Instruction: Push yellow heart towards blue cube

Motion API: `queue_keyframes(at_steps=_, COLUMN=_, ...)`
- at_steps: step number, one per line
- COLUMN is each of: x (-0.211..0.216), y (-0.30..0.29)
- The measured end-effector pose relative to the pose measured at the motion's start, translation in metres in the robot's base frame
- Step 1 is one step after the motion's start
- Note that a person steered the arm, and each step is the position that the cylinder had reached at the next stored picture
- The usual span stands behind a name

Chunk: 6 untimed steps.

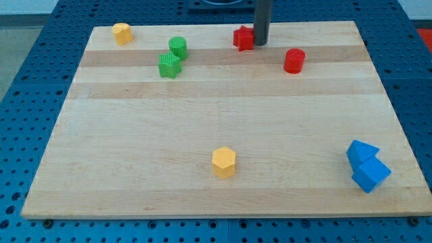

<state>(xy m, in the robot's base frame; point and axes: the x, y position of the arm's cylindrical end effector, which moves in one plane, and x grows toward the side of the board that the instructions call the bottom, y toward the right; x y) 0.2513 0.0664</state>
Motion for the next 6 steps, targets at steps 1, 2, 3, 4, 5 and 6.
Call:
queue_keyframes(at_steps=1, x=0.004, y=-0.008)
queue_keyframes(at_steps=2, x=0.025, y=-0.008)
queue_keyframes(at_steps=3, x=0.037, y=-0.012)
queue_keyframes(at_steps=4, x=0.036, y=-0.022)
queue_keyframes(at_steps=5, x=0.022, y=-0.030)
queue_keyframes(at_steps=6, x=0.009, y=-0.035)
